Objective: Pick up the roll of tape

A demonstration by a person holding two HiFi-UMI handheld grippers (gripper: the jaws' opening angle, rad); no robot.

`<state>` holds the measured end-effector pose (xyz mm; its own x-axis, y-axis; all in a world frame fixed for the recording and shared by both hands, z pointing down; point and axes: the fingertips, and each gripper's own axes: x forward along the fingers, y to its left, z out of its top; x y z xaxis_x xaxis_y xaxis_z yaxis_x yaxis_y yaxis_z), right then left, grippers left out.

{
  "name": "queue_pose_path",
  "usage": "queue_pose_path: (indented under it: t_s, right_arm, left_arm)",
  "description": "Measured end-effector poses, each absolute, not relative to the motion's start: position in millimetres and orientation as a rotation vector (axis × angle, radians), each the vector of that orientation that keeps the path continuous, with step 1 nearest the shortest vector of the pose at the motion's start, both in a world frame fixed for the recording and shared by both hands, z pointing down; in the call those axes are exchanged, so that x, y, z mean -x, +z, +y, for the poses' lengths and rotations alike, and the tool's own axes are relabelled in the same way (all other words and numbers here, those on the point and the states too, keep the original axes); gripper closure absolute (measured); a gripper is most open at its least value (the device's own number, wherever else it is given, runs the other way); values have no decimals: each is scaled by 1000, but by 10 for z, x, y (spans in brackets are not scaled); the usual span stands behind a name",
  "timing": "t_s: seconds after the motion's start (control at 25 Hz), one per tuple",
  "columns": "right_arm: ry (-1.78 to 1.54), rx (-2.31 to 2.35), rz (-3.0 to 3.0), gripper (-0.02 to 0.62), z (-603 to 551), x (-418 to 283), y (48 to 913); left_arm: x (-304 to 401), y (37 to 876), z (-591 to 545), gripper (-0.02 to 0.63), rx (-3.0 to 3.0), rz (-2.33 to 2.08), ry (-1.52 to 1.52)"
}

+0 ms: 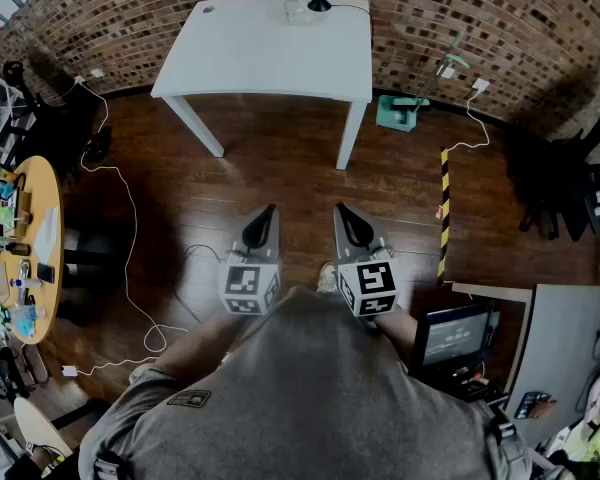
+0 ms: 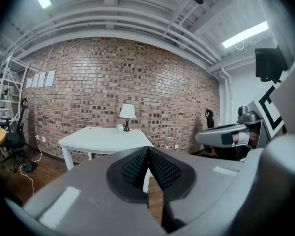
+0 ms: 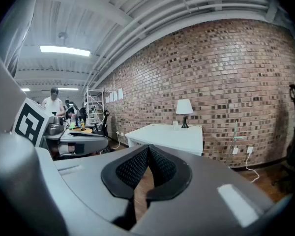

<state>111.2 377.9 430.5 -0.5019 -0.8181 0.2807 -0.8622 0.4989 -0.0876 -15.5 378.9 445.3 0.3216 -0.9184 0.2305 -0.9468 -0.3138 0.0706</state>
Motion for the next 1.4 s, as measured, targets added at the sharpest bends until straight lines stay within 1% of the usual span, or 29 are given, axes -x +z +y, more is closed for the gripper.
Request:
queue_pose_path:
  t_s: [0.68, 1.04, 1.4]
  right_arm:
    - [288, -1434, -2561, 580, 3391, -1135, 4245]
    - [259, -1415, -2593, 580, 3083, -1225, 4213]
    - [260, -1408, -2584, 581, 2788, -1095, 4239]
  left_arm:
    - [82, 4360, 3440, 604, -2372, -1717, 170]
    - [33, 4270, 3184, 604, -2340, -1793, 126]
    - [120, 4309, 2856, 604, -2339, -1787, 123]
